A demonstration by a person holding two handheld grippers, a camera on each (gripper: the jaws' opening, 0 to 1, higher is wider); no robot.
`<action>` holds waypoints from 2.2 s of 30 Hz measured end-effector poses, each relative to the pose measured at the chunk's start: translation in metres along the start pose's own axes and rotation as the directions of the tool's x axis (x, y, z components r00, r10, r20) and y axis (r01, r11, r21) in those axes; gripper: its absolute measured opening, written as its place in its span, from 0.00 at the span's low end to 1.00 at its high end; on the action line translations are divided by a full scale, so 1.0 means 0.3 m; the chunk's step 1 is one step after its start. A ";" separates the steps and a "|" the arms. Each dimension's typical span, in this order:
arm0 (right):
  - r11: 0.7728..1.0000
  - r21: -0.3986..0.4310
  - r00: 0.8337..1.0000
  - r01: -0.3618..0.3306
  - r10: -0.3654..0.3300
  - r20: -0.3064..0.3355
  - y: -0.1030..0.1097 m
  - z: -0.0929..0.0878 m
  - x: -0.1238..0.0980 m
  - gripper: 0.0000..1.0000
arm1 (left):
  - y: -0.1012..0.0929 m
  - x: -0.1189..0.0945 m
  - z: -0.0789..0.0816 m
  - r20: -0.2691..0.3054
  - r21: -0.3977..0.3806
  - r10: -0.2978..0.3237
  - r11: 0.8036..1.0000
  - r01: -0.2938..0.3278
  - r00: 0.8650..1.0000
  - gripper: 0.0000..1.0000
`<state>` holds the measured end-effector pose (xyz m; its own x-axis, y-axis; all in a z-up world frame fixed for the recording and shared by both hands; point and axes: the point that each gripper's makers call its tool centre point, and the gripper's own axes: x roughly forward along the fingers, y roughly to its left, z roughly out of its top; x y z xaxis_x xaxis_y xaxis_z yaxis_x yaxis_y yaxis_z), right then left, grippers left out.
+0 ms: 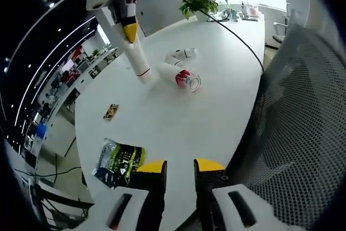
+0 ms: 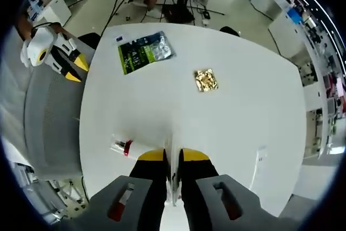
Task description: Arrange the skincare products in the storage area until every visible bottle or jar stands upright without overlapping.
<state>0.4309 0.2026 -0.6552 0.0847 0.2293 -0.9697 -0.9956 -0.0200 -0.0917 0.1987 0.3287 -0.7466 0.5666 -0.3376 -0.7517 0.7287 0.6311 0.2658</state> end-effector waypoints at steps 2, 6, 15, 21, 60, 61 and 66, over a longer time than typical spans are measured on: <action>1.000 0.000 1.000 -0.003 0.003 -0.008 -0.015 -0.005 0.005 0.06 | 0.000 0.000 -0.003 -0.004 -0.002 -0.001 1.000 0.001 1.000 0.21; 1.000 -0.008 1.000 0.001 -0.001 -0.014 -0.045 -0.011 0.011 0.06 | 0.002 0.001 -0.004 -0.006 -0.003 0.002 1.000 -0.003 1.000 0.21; 1.000 0.011 1.000 0.001 -0.001 0.004 -0.122 -0.036 0.010 0.06 | -0.008 0.005 -0.007 -0.009 -0.028 -0.014 1.000 0.014 1.000 0.21; 0.999 0.037 1.000 0.009 -0.009 -0.011 -0.165 -0.071 0.011 0.06 | -0.011 0.009 -0.017 -0.022 -0.034 -0.020 0.999 0.019 1.000 0.21; 0.992 0.104 0.992 -0.072 0.082 -0.097 -0.329 -0.205 0.075 0.09 | -0.011 0.015 -0.037 -0.048 -0.057 -0.022 0.998 0.019 0.999 0.21; 0.992 0.102 0.992 -0.080 0.089 -0.092 -0.328 -0.205 0.076 0.09 | -0.012 0.015 -0.038 -0.050 -0.056 -0.024 0.998 0.021 0.998 0.21; 0.994 0.068 0.990 -0.090 0.097 -0.103 -0.336 -0.208 0.079 0.10 | -0.012 0.016 -0.040 -0.052 -0.056 -0.024 0.998 0.021 0.998 0.21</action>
<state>0.5357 0.1493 -0.6831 -0.0082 0.1250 -0.9921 -0.9996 0.0256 0.0115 0.1942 0.3330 -0.7584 0.5286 -0.3158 -0.7879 0.7178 0.6618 0.2162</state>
